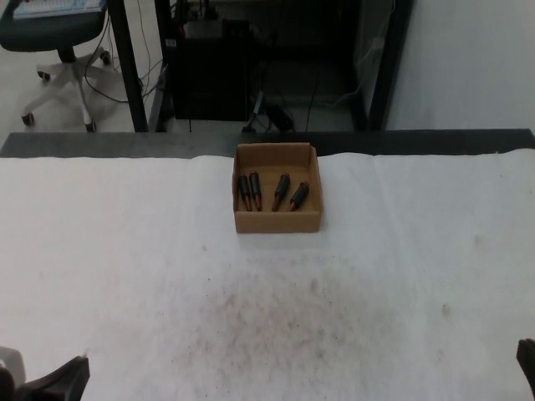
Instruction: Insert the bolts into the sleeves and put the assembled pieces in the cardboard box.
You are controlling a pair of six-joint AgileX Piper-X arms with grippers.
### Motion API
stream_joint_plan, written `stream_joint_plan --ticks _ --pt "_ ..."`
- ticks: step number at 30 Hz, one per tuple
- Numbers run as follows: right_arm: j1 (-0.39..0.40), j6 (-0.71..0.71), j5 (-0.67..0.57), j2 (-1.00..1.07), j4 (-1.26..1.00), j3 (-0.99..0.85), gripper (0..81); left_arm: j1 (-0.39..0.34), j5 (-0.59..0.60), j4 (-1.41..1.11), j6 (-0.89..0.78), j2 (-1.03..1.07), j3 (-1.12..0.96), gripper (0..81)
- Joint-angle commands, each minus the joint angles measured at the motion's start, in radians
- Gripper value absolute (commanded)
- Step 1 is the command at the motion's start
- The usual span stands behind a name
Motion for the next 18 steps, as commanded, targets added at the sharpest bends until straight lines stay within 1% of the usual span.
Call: stream_joint_plan --ticks 1,4,7,13,18 --pt "-0.003 0.001 0.010 -0.070 0.025 -0.008 0.8 -0.003 -0.008 -0.006 -0.006 -0.009 -0.010 0.3" --pt "-0.003 0.001 0.010 -0.110 0.074 -0.008 0.8 -0.003 -0.008 -0.006 -0.006 -0.009 -0.010 0.3" --pt "-0.003 0.001 0.010 -0.128 0.209 -0.008 0.8 -0.003 -0.008 -0.006 -0.006 -0.009 -0.010 0.3" --pt "-0.003 0.001 0.010 -0.128 0.219 -0.008 0.8 -0.003 -0.008 0.060 -0.006 -0.022 -0.010 0.3" --pt "-0.003 0.001 0.010 -0.128 0.217 -0.008 0.8 -0.003 -0.008 0.148 -0.006 -0.088 -0.010 0.3"
